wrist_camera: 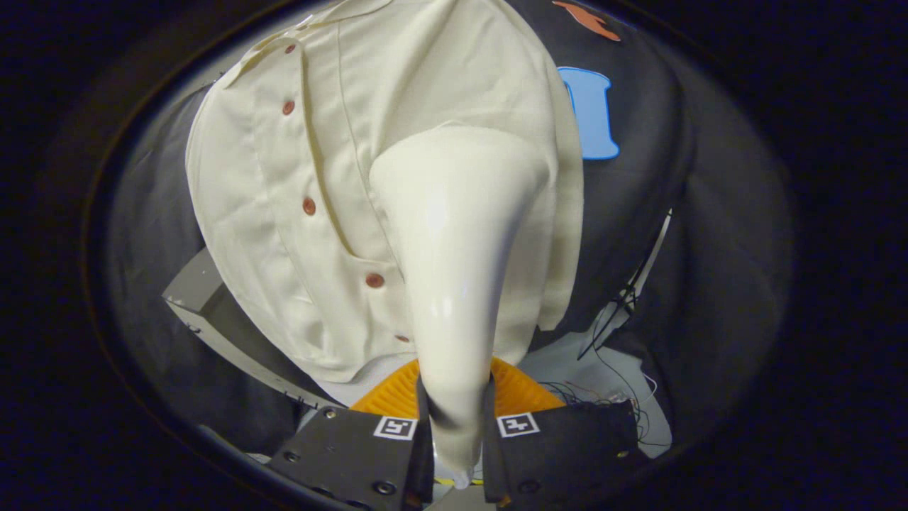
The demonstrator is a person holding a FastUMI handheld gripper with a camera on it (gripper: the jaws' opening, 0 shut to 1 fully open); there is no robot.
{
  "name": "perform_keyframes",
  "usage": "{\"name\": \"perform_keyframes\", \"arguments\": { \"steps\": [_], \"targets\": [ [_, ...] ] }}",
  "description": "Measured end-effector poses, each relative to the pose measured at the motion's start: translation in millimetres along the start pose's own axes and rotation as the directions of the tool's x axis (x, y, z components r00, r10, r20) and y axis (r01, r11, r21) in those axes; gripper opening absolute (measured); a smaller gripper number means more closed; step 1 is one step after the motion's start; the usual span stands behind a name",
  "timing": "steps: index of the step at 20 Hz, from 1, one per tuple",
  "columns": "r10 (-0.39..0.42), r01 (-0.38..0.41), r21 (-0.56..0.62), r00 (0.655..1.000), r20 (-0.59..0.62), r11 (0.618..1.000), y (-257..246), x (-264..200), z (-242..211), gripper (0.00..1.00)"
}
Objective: Iron the clothes twice with a garment steamer, once on the left side and once on the right side.
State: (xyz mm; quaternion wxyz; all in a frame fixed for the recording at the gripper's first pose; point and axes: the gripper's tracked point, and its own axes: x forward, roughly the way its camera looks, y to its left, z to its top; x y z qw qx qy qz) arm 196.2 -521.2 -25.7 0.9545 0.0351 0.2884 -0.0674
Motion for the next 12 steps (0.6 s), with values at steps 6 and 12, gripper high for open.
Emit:
{"name": "perform_keyframes", "arguments": {
  "steps": [6, 12],
  "targets": [
    [-0.020, 0.024, 0.049, 0.996, -0.084, 0.999, -14, 19, -57, 0.27],
    [-0.027, 0.042, 0.101, 0.989, -0.146, 0.994, -15, 38, -110, 0.27]
  ]
}}
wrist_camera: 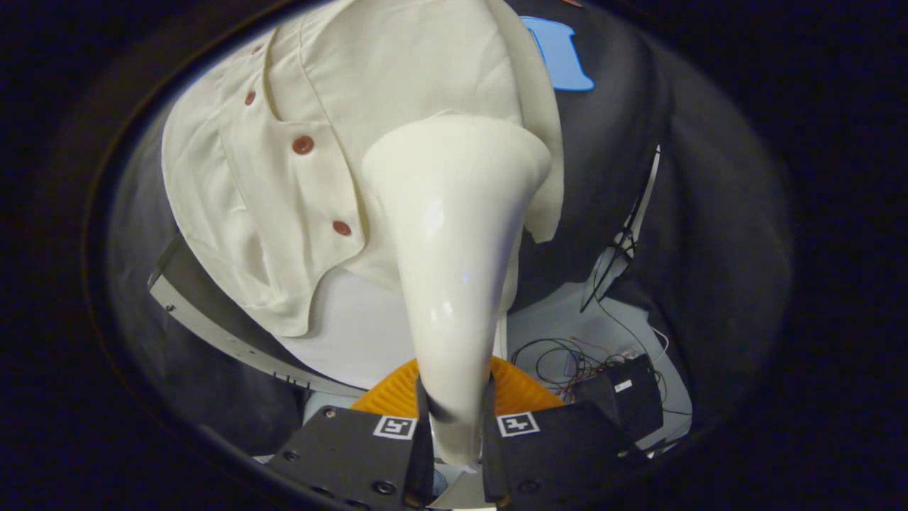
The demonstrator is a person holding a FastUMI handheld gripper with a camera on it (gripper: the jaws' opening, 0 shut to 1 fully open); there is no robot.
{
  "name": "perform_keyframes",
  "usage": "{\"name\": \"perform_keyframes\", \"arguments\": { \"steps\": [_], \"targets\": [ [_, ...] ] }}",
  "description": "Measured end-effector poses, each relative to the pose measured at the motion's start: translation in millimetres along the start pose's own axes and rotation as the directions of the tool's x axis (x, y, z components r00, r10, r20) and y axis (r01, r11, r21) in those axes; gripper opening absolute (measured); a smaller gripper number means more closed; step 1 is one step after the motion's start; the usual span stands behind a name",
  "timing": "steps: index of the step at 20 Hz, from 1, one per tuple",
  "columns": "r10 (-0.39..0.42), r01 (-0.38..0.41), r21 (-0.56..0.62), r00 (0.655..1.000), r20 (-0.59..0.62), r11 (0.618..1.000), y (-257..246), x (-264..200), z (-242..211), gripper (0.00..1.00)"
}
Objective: Iron the clothes twice with a garment steamer, once on the left side and once on the right side.
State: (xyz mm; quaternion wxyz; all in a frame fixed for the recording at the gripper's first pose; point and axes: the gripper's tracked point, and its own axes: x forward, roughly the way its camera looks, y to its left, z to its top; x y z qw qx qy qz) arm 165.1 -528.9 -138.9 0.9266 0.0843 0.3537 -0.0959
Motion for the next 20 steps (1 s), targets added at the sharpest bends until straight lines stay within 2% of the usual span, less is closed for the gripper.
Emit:
{"name": "perform_keyframes", "arguments": {
  "steps": [5, 10, 15, 20],
  "targets": [
    [-0.017, 0.020, 0.066, 0.999, -0.040, 0.998, -2, 16, -40, 0.27],
    [-0.028, 0.034, 0.114, 0.998, -0.053, 0.993, 1, 20, -57, 0.27],
    [-0.058, 0.065, 0.138, 0.997, -0.056, 0.988, 10, 9, -73, 0.27],
    [-0.078, 0.084, 0.142, 0.996, -0.048, 0.986, 43, -18, -96, 0.27]
  ]
}}
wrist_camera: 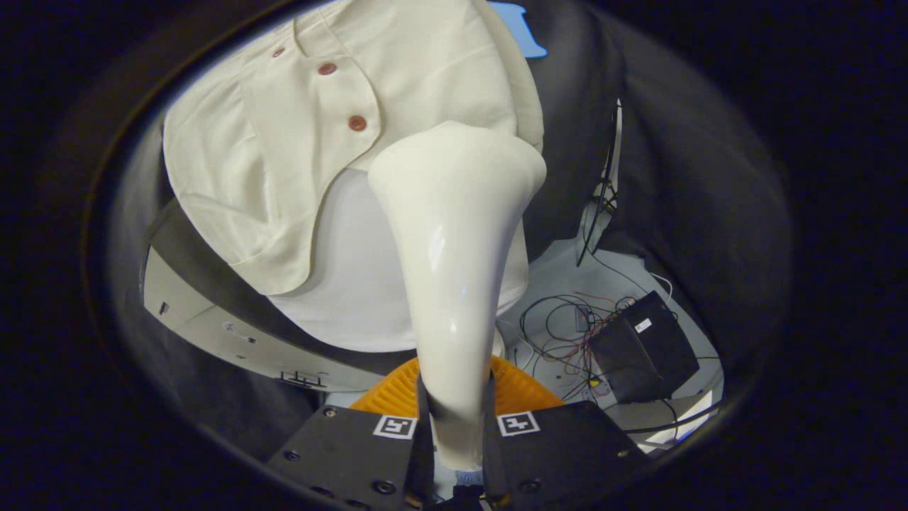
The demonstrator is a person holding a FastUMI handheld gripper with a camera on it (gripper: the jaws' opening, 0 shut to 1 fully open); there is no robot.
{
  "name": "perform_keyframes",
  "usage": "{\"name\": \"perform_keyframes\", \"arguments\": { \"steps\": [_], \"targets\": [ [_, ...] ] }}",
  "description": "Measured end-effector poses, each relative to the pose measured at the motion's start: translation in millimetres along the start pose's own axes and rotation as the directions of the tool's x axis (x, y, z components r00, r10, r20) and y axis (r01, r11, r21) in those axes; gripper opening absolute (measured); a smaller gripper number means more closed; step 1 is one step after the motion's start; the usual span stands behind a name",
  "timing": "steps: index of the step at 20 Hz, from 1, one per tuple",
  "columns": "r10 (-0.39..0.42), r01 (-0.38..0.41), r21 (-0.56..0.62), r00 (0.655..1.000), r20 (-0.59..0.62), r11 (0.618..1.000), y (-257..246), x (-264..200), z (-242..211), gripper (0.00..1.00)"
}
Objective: Iron the clothes twice with a garment steamer, once on the left side and once on the right side.
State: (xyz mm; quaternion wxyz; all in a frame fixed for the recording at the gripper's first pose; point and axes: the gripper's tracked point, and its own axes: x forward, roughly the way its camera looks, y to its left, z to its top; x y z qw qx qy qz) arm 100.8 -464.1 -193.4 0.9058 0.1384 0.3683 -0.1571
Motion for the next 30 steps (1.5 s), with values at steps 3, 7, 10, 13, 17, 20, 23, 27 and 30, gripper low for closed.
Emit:
{"name": "perform_keyframes", "arguments": {
  "steps": [3, 7, 10, 13, 17, 20, 23, 27, 30],
  "targets": [
    [-0.003, 0.003, 0.015, 1.000, 0.027, 1.000, 26, -24, -15, 0.27],
    [0.004, -0.004, 0.005, 0.998, 0.057, 1.000, 63, -60, -28, 0.27],
    [0.022, -0.020, -0.019, 0.991, 0.133, 1.000, 96, -99, -17, 0.27],
    [0.038, -0.026, -0.059, 0.979, 0.203, 0.998, 126, -140, 0, 0.27],
    [0.068, -0.033, -0.126, 0.958, 0.278, 0.992, 162, -194, 23, 0.27],
    [0.096, -0.042, -0.164, 0.937, 0.336, 0.986, 183, -228, 40, 0.27],
    [0.125, -0.044, -0.208, 0.911, 0.393, 0.977, 207, -269, 56, 0.27],
    [0.142, -0.023, -0.226, 0.839, 0.525, 0.974, 220, -327, 69, 0.27],
    [0.157, 0.004, -0.253, 0.774, 0.613, 0.967, 229, -368, 70, 0.26]
  ]
}}
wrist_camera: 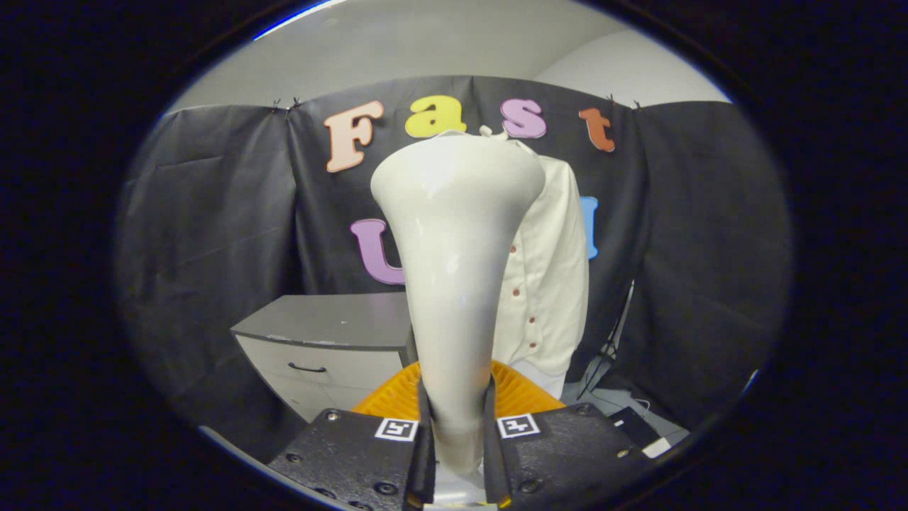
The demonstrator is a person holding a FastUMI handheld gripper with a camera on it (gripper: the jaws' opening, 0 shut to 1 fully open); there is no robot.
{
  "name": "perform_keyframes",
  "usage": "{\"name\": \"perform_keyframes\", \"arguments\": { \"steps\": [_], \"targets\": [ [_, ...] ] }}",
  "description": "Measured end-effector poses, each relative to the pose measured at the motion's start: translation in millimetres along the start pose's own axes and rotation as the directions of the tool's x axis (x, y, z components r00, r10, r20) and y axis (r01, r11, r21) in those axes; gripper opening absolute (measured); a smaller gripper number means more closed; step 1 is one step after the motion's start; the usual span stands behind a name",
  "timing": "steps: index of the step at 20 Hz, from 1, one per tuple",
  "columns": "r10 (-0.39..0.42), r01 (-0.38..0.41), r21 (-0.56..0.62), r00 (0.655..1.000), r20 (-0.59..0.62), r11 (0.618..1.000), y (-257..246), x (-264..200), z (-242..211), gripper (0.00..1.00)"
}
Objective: Iron the clothes twice with a garment steamer, once on the left side and once on the right side.
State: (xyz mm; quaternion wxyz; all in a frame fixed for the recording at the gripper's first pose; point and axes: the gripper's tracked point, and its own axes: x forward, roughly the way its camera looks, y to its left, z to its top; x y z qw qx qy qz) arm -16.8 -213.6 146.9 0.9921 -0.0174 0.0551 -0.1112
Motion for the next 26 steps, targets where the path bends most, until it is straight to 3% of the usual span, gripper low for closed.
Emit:
{"name": "perform_keyframes", "arguments": {
  "steps": [7, 11, 15, 20, 26],
  "targets": [
    [0.002, 0.000, -0.011, 0.993, 0.115, 1.000, 20, -74, -3, 0.26],
    [-0.045, 0.041, 0.042, 0.994, 0.100, 0.998, 22, -88, -35, 0.26],
    [-0.068, 0.068, 0.010, 0.997, 0.039, 0.998, 36, -102, -82, 0.26],
    [-0.039, 0.040, 0.037, 0.999, -0.033, 0.998, 58, -111, -124, 0.27],
    [0.007, -0.006, 0.066, 1.000, -0.019, 0.998, 57, -111, -135, 0.27]
  ]
}}
